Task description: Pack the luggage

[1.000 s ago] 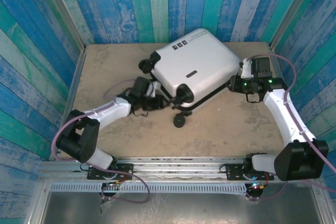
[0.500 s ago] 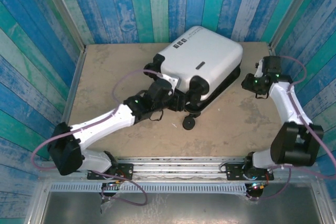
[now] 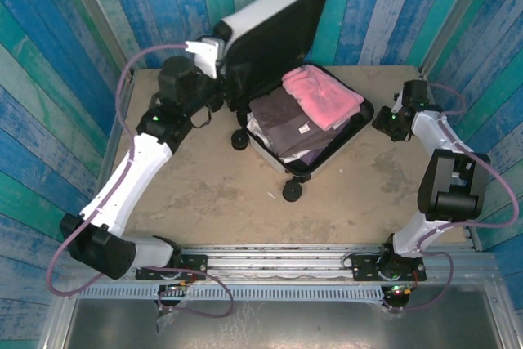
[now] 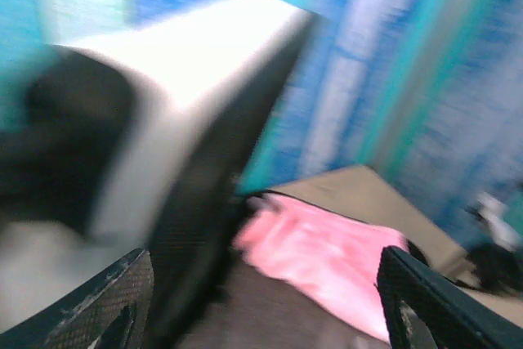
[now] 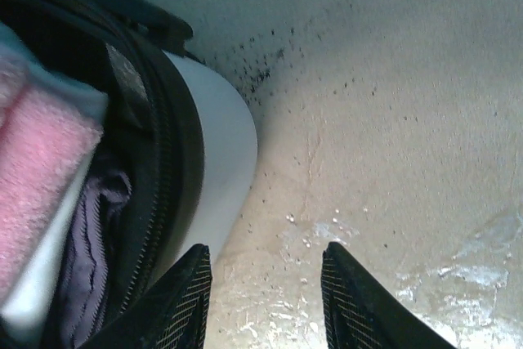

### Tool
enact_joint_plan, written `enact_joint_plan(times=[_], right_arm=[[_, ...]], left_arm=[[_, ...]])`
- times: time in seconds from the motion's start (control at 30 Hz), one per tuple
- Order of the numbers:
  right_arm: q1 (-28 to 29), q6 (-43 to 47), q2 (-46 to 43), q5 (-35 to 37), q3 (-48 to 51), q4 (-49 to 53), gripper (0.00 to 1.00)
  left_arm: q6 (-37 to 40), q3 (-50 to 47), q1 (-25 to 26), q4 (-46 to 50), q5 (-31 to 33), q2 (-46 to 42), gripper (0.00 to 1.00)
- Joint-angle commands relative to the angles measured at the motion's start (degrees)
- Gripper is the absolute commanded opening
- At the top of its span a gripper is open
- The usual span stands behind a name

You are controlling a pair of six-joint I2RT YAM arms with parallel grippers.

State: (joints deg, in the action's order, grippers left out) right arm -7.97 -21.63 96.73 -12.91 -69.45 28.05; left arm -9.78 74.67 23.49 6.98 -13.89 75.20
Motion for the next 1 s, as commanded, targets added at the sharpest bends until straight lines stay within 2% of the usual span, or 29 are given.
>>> enact_joint_plan(times=[0.0,0.1,0.2,0.3,0.33,0.47,0.57,0.6,0.7,0.77,0.83,0.9,0.97], right_arm=[[0.0,-1.5,-1.8,-0.4,0.0,-2.0,0.40],[-0.1,-1.3,-2.9,-0.5,0.5,-2.6,0.40],[-0.1,-1.0,-3.5,-1.1,0.5,-2.8,0.41],[-0.1,0.0,-4.3,-4.2,1.4,-4.3,0.44],[-0.1,0.4,-4.7,-5.0,1.6,-4.4,0.44],[0.2,2.9,-6.2,-8.4,2.5,-5.3,0.48],[0.5,4.4,-7.7,-9.6,3.3,-6.0,0.49],[0.6,4.7,-8.1,-10.0,3.4,-6.0,0.49],[0.8,5.4,-9.5,-10.9,4.3,-6.6,0.51],[0.9,5.8,-10.3,-11.4,4.9,-6.6,0.53],[0.9,6.4,-10.9,-11.7,5.4,-6.3,0.54],[0.9,6.9,-11.6,-11.8,6.0,-6.0,0.55],[0.9,7.4,-12.2,-11.6,6.7,-5.9,0.57]], left_arm=[[-0.3,-5.2,0.1,-6.1,-13.7,2.7,0.72],[0.5,-7.0,2.1,-6.8,-16.1,2.7,0.70],[2.7,-6.9,4.8,-5.6,-15.7,2.8,0.70],[2.4,-7.9,4.9,-6.5,-14.1,0.8,0.70],[2.3,-8.7,5.0,-7.0,-10.5,-0.8,0.72],[0.3,-7.7,2.9,-3.4,12.3,-6.0,0.83],[-4.9,-6.4,-5.4,0.0,18.0,-7.3,0.90],[-6.1,-5.7,-8.7,1.1,17.8,-7.2,0.91],[-8.8,-2.7,-20.3,4.5,11.2,-5.0,0.92],[-13.4,-1.2,-28.6,5.5,2.4,-1.7,0.94],[-20.3,0.2,-37.9,5.7,-11.0,2.8,0.94],[-24.2,-1.1,-43.8,3.8,-18.7,6.5,0.95],[-25.0,-3.3,-47.6,2.5,-22.7,9.8,0.95]])
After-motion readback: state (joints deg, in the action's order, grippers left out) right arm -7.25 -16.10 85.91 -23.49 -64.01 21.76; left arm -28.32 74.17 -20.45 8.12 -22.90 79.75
